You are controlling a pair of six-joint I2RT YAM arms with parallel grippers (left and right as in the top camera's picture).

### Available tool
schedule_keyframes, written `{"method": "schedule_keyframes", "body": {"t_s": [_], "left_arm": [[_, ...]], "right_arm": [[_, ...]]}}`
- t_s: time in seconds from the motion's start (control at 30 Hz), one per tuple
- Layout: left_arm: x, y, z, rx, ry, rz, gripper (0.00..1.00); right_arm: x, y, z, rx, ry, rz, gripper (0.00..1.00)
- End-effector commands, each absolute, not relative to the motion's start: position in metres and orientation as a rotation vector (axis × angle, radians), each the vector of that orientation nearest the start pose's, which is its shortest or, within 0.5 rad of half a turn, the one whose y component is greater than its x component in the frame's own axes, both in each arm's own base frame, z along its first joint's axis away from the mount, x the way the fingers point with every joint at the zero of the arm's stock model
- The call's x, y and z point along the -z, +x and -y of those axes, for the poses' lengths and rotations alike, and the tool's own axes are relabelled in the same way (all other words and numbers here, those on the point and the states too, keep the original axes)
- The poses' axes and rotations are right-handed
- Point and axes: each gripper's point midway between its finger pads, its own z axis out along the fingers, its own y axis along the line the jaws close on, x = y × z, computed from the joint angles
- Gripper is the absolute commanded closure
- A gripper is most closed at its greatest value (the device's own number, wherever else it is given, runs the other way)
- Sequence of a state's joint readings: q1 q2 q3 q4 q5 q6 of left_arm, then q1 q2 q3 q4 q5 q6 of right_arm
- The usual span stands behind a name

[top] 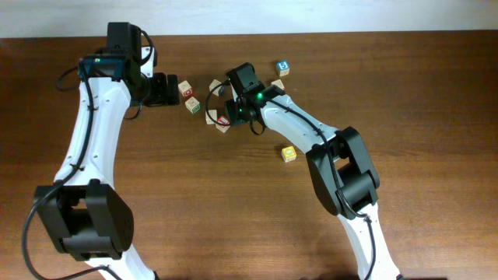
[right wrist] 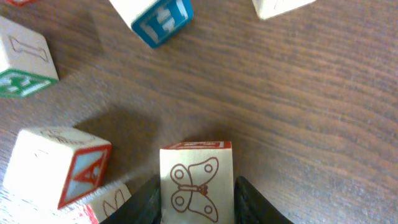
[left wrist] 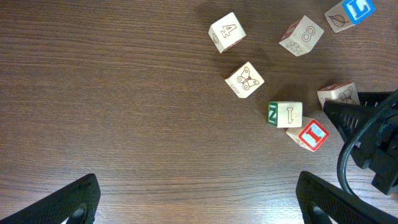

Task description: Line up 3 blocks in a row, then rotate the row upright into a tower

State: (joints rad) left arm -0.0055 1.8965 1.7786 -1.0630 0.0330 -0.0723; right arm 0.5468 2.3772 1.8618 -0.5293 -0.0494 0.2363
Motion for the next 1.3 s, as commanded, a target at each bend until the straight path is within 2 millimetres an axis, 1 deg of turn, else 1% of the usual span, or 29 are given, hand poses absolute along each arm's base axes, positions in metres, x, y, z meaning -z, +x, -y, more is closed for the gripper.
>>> {"method": "schedule_keyframes", "body": {"t_s": [0.0, 0.07, 0.13, 0.27, 0.37, 0.47, 0.57, 0.63, 0.67, 0.7, 0.77, 0.87, 0.93, 1.0, 1.07, 1.1, 1.13, 1.17, 1.27], "left_arm": [[-0.171, 0.452, 0.008, 0.064, -0.09, -2.739, 0.01], [-0.171, 0.452, 0.008, 0.064, -0.09, -2.739, 0.01], [-0.171, 0.452, 0.008, 0.064, -0.09, -2.739, 0.01], [-0.171, 0.452, 0.008, 0.064, -0.09, -2.739, 0.01], [-0.171, 0.452, 0.008, 0.064, -0.089, -2.739, 0.01], [-0.171, 0.452, 0.008, 0.064, -0.09, -2.739, 0.01], [-0.171, 0.452, 0.008, 0.064, -0.09, -2.739, 0.01], [-0.171, 0.452, 0.008, 0.064, -0.09, -2.739, 0.01], [-0.171, 0.452, 0.008, 0.064, -0.09, -2.739, 0.01], [-0.171, 0.452, 0.008, 0.064, -0.09, -2.739, 0.01], [-0.171, 0.452, 0.008, 0.064, -0.089, -2.739, 0.01], [-0.171, 0.452, 0.008, 0.064, -0.089, -2.739, 0.01], [-0.171, 0.452, 0.008, 0.064, -0.09, -2.739, 0.01], [-0.171, 0.452, 0.008, 0.064, -0.09, -2.739, 0.01], [-0.171, 0.452, 0.008, 0.064, -0.09, -2.739, 0.01], [-0.171, 0.452, 0.008, 0.064, -0.09, -2.739, 0.01], [-0.171, 0.452, 0.008, 0.064, -0.09, -2.739, 0.01], [-0.171, 0.452, 0.008, 0.064, -0.09, -2.739, 0.01], [-0.171, 0.452, 0.008, 0.064, -0.089, -2.739, 0.01]], "right_arm": [[-0.022, 0.478, -0.3, -0.299, -0.393, -2.677, 0.66], [-0.037, 0.463, -0.291, -0.288, -0.312, -2.755, 0.67], [-0.046, 0.446, -0.281, -0.265, -0.259, -2.834, 0.67], [-0.036, 0.394, -0.26, -0.2, -0.193, -3.079, 0.67], [-0.035, 0.372, -0.247, -0.135, -0.18, -3.174, 0.66], [-0.035, 0.362, -0.24, -0.098, -0.18, -3.22, 0.65], [-0.035, 0.36, -0.239, -0.09, -0.18, -3.228, 0.65], [-0.036, 0.356, -0.233, -0.043, -0.178, -3.244, 0.65], [-0.036, 0.354, -0.23, -0.02, -0.179, -3.254, 0.59], [-0.036, 0.352, -0.229, -0.015, -0.179, -3.261, 0.58], [-0.037, 0.349, -0.227, -0.005, -0.18, -3.274, 0.51], [-0.038, 0.349, -0.227, -0.004, -0.182, -3.276, 0.49], [-0.046, 0.354, -0.231, -0.029, -0.198, -3.256, 0.49], [-0.064, 0.368, -0.242, -0.098, -0.211, -3.196, 0.49], [-0.082, 0.387, -0.257, -0.19, -0.212, -3.112, 0.49], [-0.087, 0.399, -0.266, -0.239, -0.195, -3.057, 0.46], [-0.089, 0.414, -0.275, -0.289, -0.138, -2.997, 0.44], [-0.086, 0.423, -0.281, -0.318, -0.077, -2.969, 0.44], [-0.073, 0.441, -0.296, -0.397, 0.128, -2.911, 0.41]]}}
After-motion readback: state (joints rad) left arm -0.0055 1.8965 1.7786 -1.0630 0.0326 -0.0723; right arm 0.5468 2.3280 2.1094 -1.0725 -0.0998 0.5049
